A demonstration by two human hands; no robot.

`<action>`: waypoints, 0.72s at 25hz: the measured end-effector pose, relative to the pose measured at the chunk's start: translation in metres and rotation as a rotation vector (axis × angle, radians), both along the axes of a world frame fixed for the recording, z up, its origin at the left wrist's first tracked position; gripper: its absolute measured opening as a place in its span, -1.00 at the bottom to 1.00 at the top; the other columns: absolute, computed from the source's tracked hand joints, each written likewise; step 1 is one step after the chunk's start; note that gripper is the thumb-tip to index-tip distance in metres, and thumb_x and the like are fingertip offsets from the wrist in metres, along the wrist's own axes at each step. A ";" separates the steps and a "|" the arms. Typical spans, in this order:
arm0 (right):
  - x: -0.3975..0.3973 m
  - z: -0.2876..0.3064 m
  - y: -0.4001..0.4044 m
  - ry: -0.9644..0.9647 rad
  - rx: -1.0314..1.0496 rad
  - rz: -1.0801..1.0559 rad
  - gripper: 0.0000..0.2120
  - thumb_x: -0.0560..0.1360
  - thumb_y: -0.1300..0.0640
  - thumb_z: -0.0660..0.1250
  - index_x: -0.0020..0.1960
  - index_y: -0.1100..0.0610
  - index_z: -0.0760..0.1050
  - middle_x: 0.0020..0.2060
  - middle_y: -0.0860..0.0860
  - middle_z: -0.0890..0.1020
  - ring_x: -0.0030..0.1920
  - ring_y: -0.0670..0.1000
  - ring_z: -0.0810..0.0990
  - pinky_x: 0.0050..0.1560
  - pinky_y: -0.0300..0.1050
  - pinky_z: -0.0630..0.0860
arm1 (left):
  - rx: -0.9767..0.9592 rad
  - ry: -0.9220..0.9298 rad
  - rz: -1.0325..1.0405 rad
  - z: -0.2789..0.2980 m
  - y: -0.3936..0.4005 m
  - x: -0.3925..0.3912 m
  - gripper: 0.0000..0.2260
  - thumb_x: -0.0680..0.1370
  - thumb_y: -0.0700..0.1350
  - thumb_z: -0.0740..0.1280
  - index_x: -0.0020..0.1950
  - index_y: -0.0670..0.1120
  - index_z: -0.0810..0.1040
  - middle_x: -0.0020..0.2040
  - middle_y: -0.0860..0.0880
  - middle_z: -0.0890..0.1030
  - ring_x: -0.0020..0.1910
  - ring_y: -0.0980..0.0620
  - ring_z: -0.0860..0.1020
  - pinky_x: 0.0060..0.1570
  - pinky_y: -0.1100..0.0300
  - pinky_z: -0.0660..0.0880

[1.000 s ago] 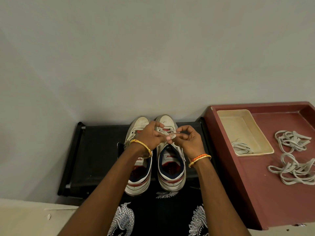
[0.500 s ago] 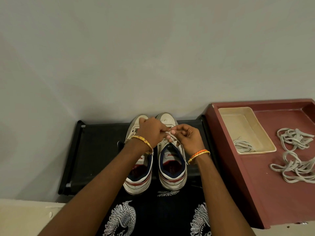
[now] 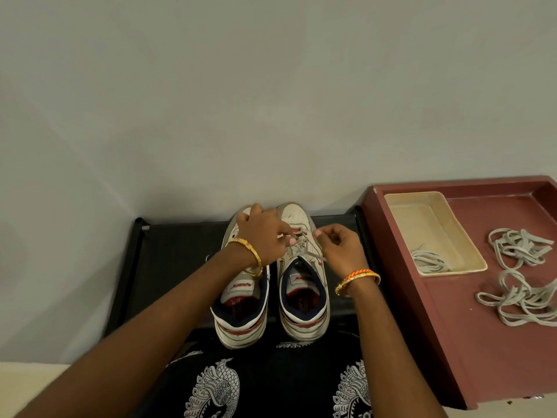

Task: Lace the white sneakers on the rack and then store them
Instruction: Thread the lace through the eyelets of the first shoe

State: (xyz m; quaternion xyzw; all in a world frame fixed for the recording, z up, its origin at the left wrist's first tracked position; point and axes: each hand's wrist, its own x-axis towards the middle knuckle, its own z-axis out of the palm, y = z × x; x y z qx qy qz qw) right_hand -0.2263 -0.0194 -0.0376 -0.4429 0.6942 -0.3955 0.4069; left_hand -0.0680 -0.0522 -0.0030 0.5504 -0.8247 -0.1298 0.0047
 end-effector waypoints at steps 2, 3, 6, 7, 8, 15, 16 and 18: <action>0.003 0.010 0.013 0.101 0.024 0.074 -0.77 0.50 0.02 0.35 -0.21 0.17 0.57 -0.36 0.03 0.59 -0.31 -0.05 0.53 -0.22 -0.16 0.46 | 0.300 0.161 0.117 -0.002 -0.010 -0.001 -0.71 0.57 0.05 0.26 0.21 -0.02 0.59 0.23 -0.05 0.54 0.29 -0.09 0.38 0.28 -0.01 0.30; 0.007 0.016 0.018 0.155 0.044 0.149 -0.74 0.48 -0.02 0.37 -0.23 0.17 0.57 -0.39 -0.03 0.56 -0.33 -0.09 0.50 -0.26 -0.20 0.42 | 0.425 0.262 0.166 -0.002 -0.014 -0.002 -0.70 0.57 0.01 0.27 0.21 -0.10 0.59 0.23 -0.09 0.55 0.26 -0.09 0.43 0.26 0.04 0.34; 0.019 0.021 0.024 0.328 0.007 0.288 -0.78 0.43 -0.05 0.42 -0.23 0.09 0.52 -0.38 -0.12 0.50 -0.31 -0.11 0.46 -0.22 -0.19 0.40 | 0.660 0.452 0.389 -0.003 -0.018 -0.005 -0.65 0.52 -0.03 0.36 0.23 -0.20 0.55 0.21 -0.13 0.55 0.14 -0.05 0.48 0.08 0.16 0.36; 0.020 0.021 0.023 0.362 -0.018 0.278 -0.80 0.45 -0.02 0.42 -0.24 0.08 0.51 -0.39 -0.12 0.48 -0.31 -0.11 0.46 -0.21 -0.20 0.38 | 0.696 0.487 0.448 -0.003 -0.019 -0.005 -0.62 0.49 -0.02 0.40 0.23 -0.21 0.55 0.18 -0.13 0.56 0.11 -0.06 0.50 0.05 0.16 0.37; 0.020 0.021 0.021 0.371 -0.025 0.263 -0.81 0.47 0.00 0.40 -0.25 0.08 0.53 -0.41 -0.12 0.48 -0.33 -0.12 0.46 -0.22 -0.23 0.36 | 0.708 0.508 0.493 -0.004 -0.020 -0.005 -0.60 0.47 -0.03 0.42 0.21 -0.22 0.55 0.13 -0.12 0.58 0.08 -0.06 0.51 0.02 0.16 0.39; 0.023 0.030 0.033 0.511 0.033 0.294 -0.71 0.47 0.11 0.34 -0.41 0.03 0.40 -0.46 -0.09 0.43 -0.25 0.05 0.50 -0.12 -0.14 0.43 | 0.550 0.455 0.629 -0.025 -0.032 -0.013 -0.61 0.46 -0.02 0.43 0.15 -0.27 0.53 0.03 -0.14 0.58 0.03 -0.10 0.55 -0.10 0.19 0.43; 0.022 0.029 0.037 0.546 0.026 0.299 -0.73 0.46 0.12 0.34 -0.39 0.07 0.41 -0.45 -0.09 0.42 -0.24 0.06 0.49 -0.08 -0.10 0.44 | 0.526 0.409 0.608 -0.033 -0.033 -0.015 -0.53 0.43 0.07 0.43 0.17 -0.25 0.55 0.10 -0.13 0.59 0.10 -0.12 0.54 0.02 0.17 0.44; 0.022 0.027 0.045 0.587 -0.028 0.290 -0.78 0.46 0.14 0.32 -0.34 0.13 0.44 -0.40 -0.07 0.39 -0.25 0.03 0.44 -0.08 -0.10 0.42 | 0.506 0.384 0.577 -0.045 -0.034 -0.020 -0.41 0.30 0.23 0.40 0.15 -0.16 0.61 0.15 -0.11 0.61 0.14 -0.14 0.53 0.22 0.03 0.43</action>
